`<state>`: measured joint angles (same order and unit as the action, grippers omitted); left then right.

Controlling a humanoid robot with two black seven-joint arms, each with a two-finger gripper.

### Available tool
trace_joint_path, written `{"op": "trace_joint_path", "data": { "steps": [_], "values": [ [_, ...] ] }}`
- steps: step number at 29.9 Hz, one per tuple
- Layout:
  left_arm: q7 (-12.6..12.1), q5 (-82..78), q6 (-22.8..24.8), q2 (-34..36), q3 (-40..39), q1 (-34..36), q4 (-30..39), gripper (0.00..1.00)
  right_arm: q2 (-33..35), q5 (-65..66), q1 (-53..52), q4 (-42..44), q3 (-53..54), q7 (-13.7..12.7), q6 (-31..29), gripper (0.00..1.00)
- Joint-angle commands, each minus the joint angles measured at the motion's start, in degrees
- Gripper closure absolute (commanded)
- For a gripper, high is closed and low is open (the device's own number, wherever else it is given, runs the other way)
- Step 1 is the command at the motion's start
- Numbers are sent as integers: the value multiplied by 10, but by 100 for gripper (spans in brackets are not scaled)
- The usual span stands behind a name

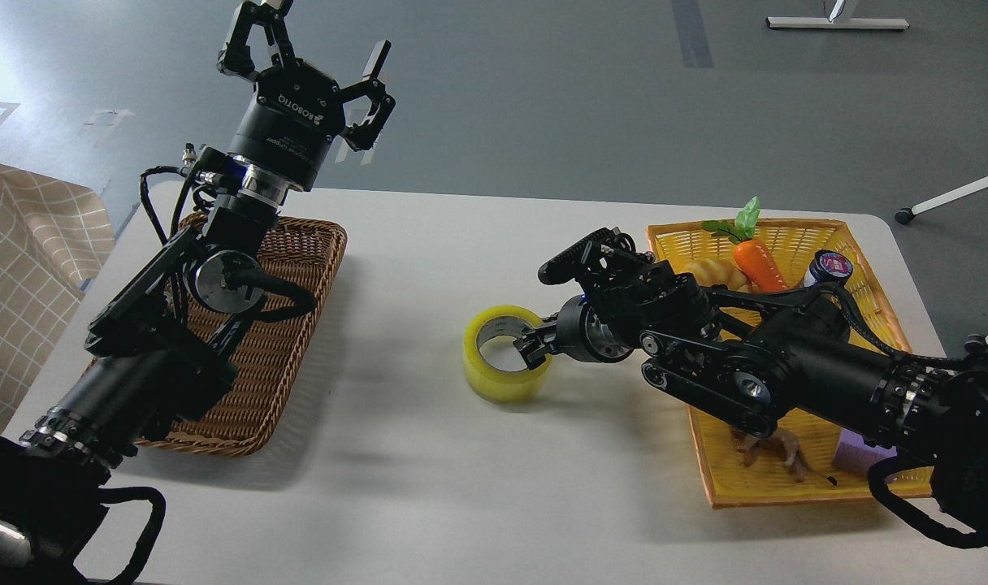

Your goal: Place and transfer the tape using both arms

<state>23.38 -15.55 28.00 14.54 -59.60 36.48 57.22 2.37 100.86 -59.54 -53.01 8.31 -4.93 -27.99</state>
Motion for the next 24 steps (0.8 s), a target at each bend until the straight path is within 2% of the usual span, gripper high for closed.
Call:
{"op": "trace_joint_path", "data": {
  "steps": [1,4,6,14,19,24],
  "values": [
    [0,0,0,1,0,0,0,2,-1,-2,-2,-3,7,0,0,25],
    [0,0,0,1,0,0,0,2,-1,-7,-5,-6,12,0,0,8],
    [0,0,0,0,0,0,0,2,0,-7,-7,-9,12,0,0,5],
    [0,-1,0,1,2,0,0,2,16,-9,-15,-41,49,0,0,2],
    [0,-6,0,-1,10,0,0,2,71,-10,-30,-96,94,0,0,1],
    [-1,-11,0,0,14,0,0,2,152,-37,-23,-159,196,1,0,1]
  ]
}}
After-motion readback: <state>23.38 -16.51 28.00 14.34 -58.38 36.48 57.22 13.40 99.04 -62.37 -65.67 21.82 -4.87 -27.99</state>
